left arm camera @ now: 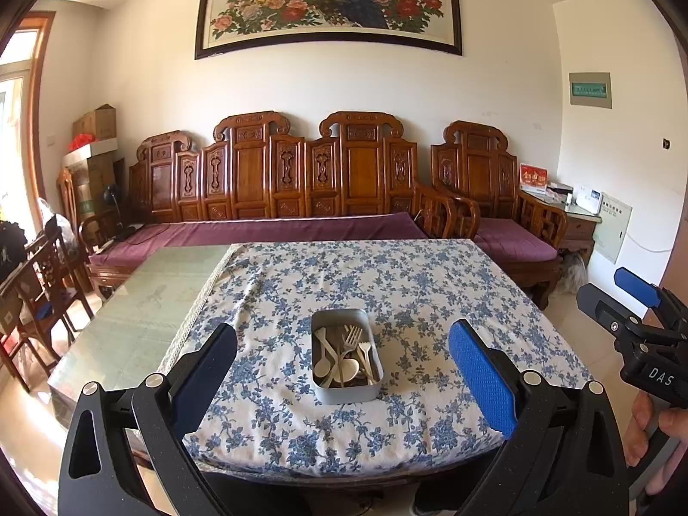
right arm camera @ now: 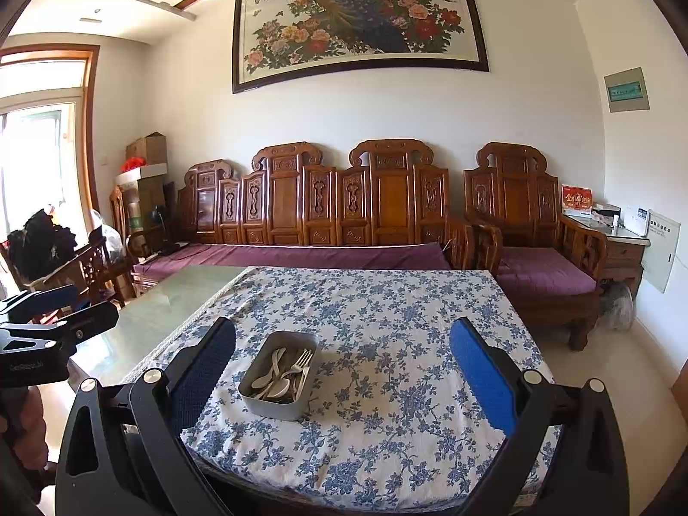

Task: Organize utensils

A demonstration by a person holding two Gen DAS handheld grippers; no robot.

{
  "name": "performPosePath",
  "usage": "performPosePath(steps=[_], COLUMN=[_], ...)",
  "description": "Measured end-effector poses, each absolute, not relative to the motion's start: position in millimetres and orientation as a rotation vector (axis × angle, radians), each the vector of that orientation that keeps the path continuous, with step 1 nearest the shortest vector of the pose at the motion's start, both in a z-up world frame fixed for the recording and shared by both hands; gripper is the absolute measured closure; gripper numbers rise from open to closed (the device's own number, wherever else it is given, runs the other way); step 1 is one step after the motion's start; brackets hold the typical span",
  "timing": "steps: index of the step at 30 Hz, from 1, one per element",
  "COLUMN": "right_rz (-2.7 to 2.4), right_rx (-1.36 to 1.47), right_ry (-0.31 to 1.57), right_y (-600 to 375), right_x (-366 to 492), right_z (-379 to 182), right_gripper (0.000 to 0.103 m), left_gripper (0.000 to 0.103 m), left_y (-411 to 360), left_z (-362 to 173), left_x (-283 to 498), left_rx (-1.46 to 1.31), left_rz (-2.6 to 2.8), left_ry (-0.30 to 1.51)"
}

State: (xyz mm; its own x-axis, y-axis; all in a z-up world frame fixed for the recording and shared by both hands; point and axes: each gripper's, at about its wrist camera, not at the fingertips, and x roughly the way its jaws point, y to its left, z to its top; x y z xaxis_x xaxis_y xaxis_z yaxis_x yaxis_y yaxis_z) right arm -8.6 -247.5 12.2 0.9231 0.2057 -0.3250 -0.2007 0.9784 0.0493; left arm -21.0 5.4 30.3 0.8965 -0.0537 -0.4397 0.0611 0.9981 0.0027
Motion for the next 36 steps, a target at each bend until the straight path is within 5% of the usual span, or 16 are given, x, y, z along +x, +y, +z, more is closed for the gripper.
performPosePath(steps=[36], right_rz=[0.213], right_rx=[0.014], right_ry=[0.313], right_y=[-240.8], right_x=[-15.8], right_z=[20.3], right_gripper=[0.003], left_gripper=[0.008], left_y=[5.1], left_z=[28.4], left_x=[-24.3], left_rx=[0.017], left_rz=[-0.051], left_ry=[0.446])
